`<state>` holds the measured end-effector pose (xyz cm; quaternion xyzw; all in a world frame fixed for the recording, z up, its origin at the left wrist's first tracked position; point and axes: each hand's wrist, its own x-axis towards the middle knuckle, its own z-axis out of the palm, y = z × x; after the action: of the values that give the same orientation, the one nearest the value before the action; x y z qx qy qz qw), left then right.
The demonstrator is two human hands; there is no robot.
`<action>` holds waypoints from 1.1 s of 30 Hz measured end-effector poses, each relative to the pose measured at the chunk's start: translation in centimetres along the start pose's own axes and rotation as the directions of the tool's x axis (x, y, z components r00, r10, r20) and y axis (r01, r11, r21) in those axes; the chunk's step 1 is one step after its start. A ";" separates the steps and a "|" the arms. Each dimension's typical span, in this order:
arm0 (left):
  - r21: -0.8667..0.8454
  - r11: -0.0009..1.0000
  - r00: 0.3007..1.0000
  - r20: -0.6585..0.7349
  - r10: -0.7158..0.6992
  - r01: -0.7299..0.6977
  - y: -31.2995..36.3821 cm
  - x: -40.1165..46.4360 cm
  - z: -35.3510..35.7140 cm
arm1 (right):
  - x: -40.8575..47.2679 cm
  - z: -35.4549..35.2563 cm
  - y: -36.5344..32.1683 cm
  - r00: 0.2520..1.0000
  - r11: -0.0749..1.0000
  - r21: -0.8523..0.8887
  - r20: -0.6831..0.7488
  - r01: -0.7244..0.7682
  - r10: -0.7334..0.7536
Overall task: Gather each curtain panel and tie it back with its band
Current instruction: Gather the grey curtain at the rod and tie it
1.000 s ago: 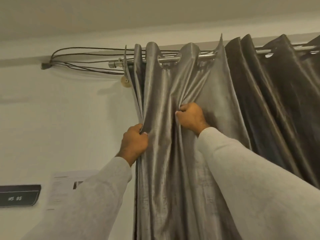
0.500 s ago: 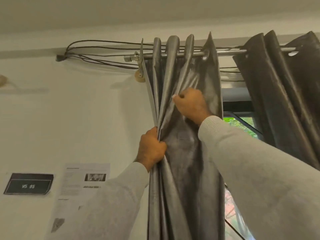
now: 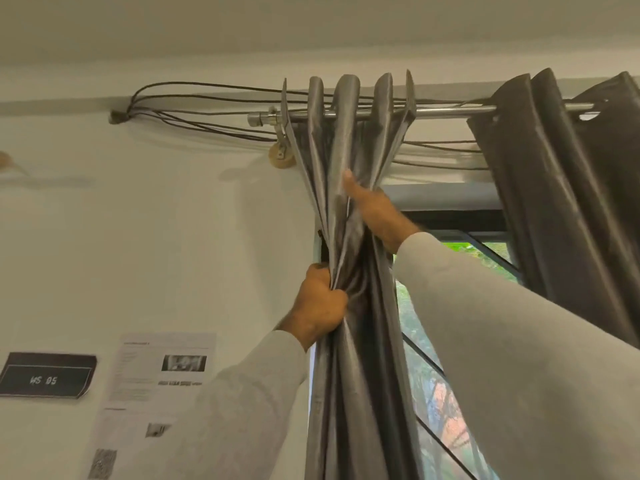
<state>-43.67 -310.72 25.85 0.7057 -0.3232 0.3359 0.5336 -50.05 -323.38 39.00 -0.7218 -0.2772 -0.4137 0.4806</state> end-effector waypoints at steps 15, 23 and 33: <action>-0.297 0.936 0.978 0.037 0.207 -0.187 4.6 2.9 -0.5 | 4.1 -1.6 -2.6 0.979 0.990 0.022 -0.158 0.136 -0.130; -0.337 0.935 0.979 0.128 0.159 -0.108 5.8 5.5 -2.5 | 4.3 -0.1 -4.9 0.988 0.986 0.090 0.059 0.137 -0.143; -0.334 0.939 0.988 0.095 0.123 -0.085 3.3 1.9 0.4 | 0.1 0.7 -0.5 0.990 0.998 -0.035 0.129 -0.055 0.059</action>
<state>-45.23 -312.02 29.08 0.6066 -0.4416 0.2642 0.6060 -50.20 -322.55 39.19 -0.7624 -0.2804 -0.3563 0.4618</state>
